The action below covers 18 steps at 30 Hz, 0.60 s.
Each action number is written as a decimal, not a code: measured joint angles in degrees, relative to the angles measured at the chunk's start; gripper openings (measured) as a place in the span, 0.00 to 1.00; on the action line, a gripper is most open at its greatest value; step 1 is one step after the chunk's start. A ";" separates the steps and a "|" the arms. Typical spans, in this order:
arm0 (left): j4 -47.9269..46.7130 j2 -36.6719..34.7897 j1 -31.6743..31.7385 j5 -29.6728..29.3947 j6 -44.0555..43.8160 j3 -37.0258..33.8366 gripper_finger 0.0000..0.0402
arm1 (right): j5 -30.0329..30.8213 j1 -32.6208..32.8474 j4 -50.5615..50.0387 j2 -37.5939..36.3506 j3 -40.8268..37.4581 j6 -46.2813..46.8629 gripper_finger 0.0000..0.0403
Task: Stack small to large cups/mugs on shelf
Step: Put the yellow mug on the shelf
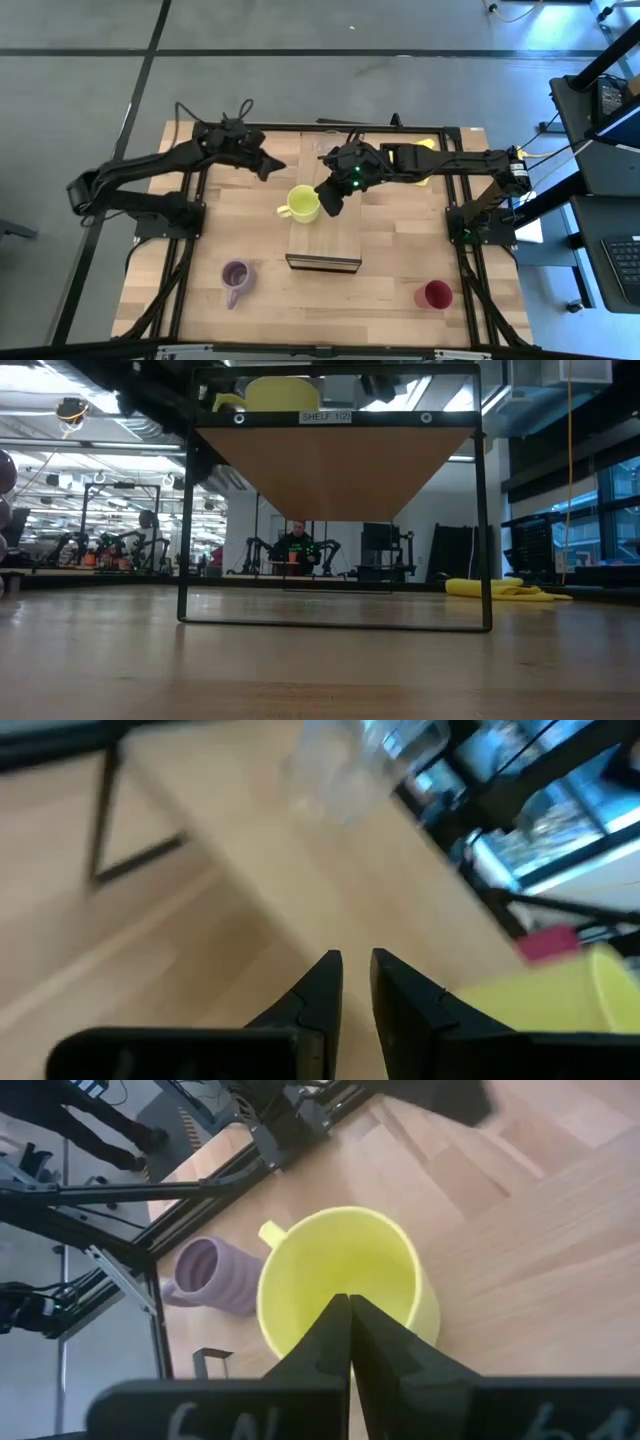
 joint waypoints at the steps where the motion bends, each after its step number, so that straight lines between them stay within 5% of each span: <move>1: -2.59 -1.63 -0.31 -0.14 0.07 0.00 0.13 | 0.04 -0.14 -0.03 0.00 0.00 -0.51 0.02; 7: -8.50 -7.23 -8.55 -5.40 -3.02 0.00 0.13 | 0.06 -1.66 -1.54 0.00 0.00 -1.02 0.02; 18: -7.42 -3.28 -20.61 -11.45 -8.20 0.00 0.13 | -3.72 -2.30 -3.58 0.00 0.00 -0.64 0.02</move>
